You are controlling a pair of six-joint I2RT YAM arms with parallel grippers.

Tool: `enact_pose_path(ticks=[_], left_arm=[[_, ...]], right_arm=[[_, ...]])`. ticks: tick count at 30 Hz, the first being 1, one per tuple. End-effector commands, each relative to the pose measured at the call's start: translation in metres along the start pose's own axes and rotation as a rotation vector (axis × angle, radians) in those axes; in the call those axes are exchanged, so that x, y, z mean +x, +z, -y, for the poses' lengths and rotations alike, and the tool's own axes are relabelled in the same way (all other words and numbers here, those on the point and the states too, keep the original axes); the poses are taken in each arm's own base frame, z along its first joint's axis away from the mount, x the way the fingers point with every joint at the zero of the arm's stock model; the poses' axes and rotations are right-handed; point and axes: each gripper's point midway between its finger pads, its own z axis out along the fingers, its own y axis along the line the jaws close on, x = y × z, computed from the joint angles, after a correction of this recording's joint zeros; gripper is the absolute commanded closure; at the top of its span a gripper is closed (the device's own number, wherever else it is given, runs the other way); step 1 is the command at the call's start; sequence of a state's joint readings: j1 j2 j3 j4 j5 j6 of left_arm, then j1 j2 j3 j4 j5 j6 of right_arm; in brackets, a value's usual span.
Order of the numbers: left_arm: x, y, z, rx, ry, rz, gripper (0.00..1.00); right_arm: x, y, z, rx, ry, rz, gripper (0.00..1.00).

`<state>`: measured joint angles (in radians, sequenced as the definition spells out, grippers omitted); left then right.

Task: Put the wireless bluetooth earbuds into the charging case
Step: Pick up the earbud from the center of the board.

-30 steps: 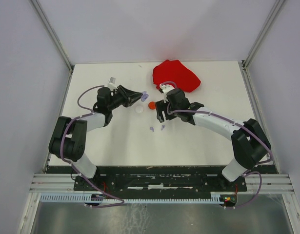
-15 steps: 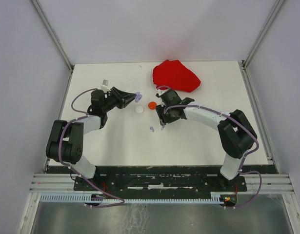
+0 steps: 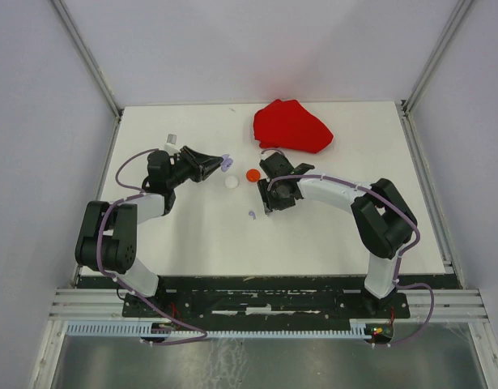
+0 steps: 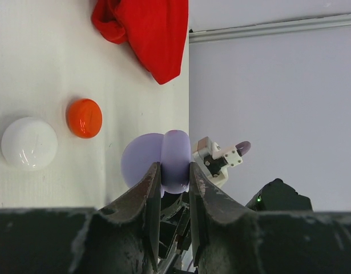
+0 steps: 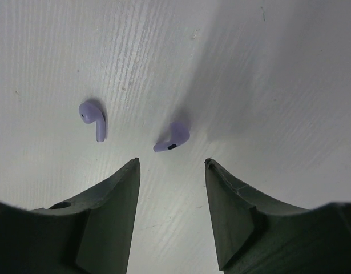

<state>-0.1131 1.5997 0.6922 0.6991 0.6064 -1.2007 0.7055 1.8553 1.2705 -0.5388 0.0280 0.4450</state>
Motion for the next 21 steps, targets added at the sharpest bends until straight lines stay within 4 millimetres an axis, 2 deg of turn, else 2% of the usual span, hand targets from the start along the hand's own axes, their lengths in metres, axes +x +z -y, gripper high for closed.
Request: enact_pose_path(ticks=[1,21], left_arm=[[-0.002,-0.006,0.023,0.075,0.006,0.003,0.97],[-0.002,-0.009,0.017,0.078,-0.007,0.004,0.97]], right_arm=[[-0.014,0.000,-0.008,0.012,0.021,0.039,0.43],[-0.011,0.016,-0.009,0.048,0.041,0.014,0.45]])
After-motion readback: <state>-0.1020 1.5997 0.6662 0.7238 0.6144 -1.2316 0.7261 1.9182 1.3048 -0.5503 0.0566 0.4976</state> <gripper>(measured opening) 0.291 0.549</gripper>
